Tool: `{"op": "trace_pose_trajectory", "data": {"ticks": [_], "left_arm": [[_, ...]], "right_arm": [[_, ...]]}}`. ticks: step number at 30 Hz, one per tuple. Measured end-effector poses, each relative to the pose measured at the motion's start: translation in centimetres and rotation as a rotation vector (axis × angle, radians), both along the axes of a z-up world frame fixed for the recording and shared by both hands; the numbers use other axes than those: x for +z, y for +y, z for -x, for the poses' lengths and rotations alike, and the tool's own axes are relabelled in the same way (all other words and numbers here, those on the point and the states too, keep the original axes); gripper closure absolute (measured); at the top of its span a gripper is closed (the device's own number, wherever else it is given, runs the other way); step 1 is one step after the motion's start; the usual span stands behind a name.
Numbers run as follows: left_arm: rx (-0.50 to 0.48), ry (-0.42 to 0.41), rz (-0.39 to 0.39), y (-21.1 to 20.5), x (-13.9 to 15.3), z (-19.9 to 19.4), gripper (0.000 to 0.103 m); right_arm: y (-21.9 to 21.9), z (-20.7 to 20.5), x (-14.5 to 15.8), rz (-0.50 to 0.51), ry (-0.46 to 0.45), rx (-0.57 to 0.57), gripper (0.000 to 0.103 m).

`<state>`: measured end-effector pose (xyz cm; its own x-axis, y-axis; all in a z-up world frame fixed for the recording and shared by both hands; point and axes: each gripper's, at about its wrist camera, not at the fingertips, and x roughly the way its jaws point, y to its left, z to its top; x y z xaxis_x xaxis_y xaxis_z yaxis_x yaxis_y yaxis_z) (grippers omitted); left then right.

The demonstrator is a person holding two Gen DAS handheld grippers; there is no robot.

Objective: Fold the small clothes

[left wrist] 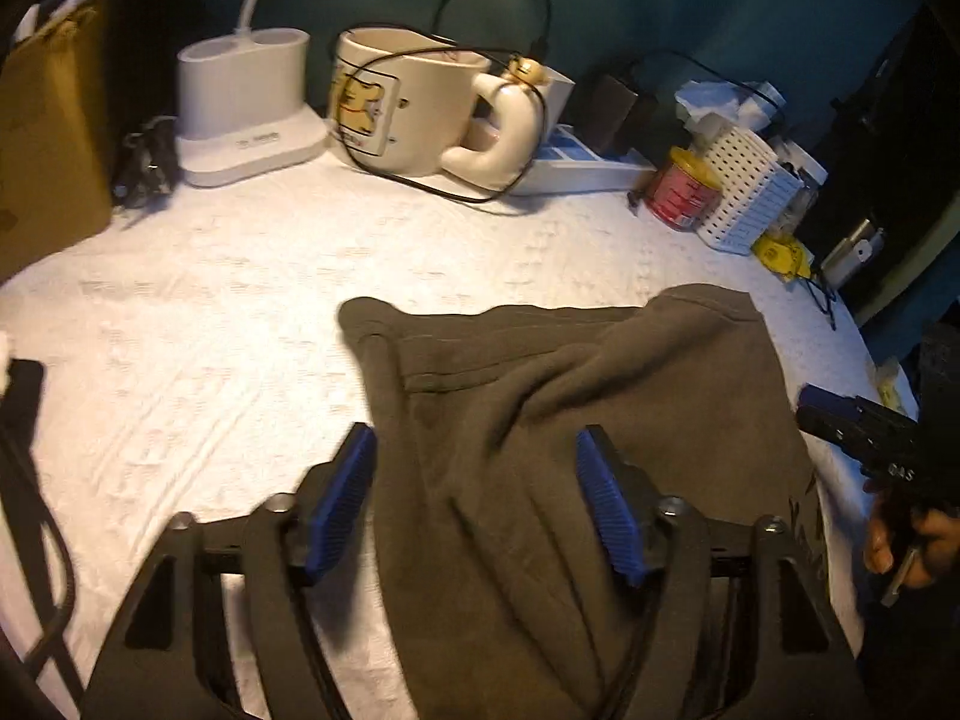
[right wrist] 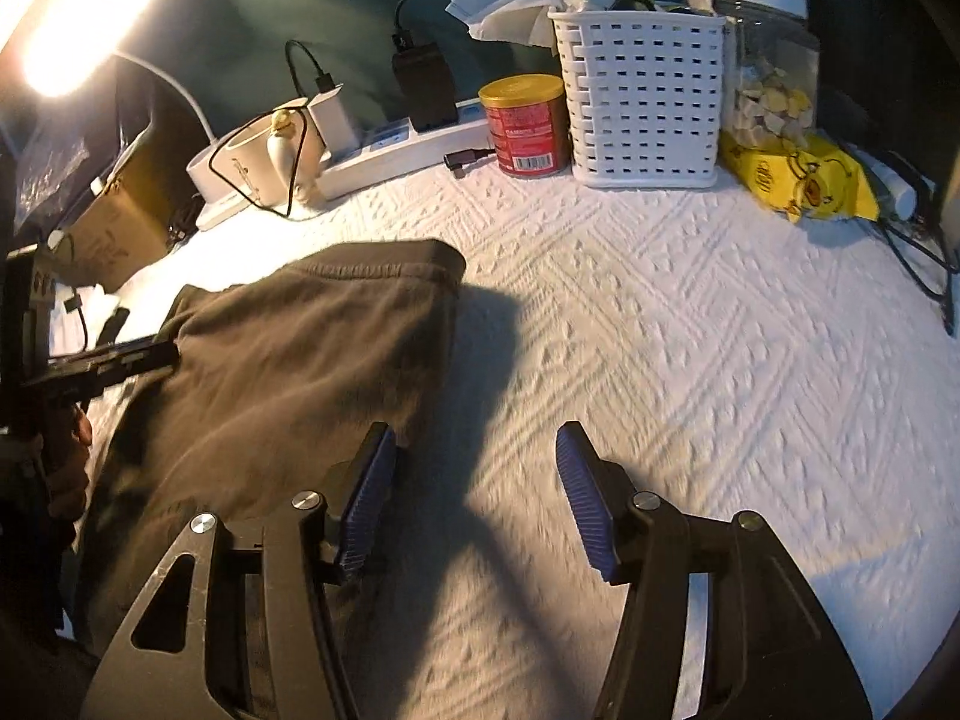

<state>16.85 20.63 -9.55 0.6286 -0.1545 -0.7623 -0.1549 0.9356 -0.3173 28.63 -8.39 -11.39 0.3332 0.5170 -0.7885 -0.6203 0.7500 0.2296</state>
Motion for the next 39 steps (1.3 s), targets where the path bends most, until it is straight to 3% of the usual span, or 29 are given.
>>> {"op": "trace_pose_trajectory", "data": {"ticks": [5,10,13,17,21,26,30,34,39], "left_arm": [[-0.080,0.017,-0.013,-1.7,0.0,-1.1,0.023],[-0.121,0.037,-0.099,-4.1,-0.2,-2.0,0.022],[-0.148,0.031,-0.087,-4.5,-0.1,-2.2,0.023],[-0.179,0.019,-0.137,-5.7,0.0,-2.0,0.036],[-0.193,0.000,-0.100,-5.9,0.1,-2.0,0.054],[-0.214,-0.020,-0.096,-6.5,0.0,-1.8,0.065],[-0.232,-0.033,-0.102,-7.5,0.0,-1.7,0.071],[-0.230,-0.043,-0.111,-7.9,0.0,-1.5,0.074],[-0.223,-0.050,-0.110,-8.1,0.2,-1.0,0.077]], "right_arm": [[1.2,-1.0,-0.5,-0.041,0.019,0.013,0.044],[2.3,-1.4,-0.8,-0.063,0.002,0.028,0.044],[3.0,-1.6,-0.9,-0.066,-0.005,0.046,0.044],[3.9,-1.4,-1.0,-0.079,-0.006,0.067,0.044],[5.0,-0.6,-1.1,-0.079,-0.030,0.113,0.044],[6.0,0.3,-1.1,-0.057,-0.066,0.135,0.044],[6.6,0.7,-1.1,-0.045,-0.075,0.159,0.055],[6.7,1.0,-1.1,-0.053,-0.072,0.181,0.082],[6.7,1.8,-0.7,-0.056,-0.109,0.195,0.086]]}}
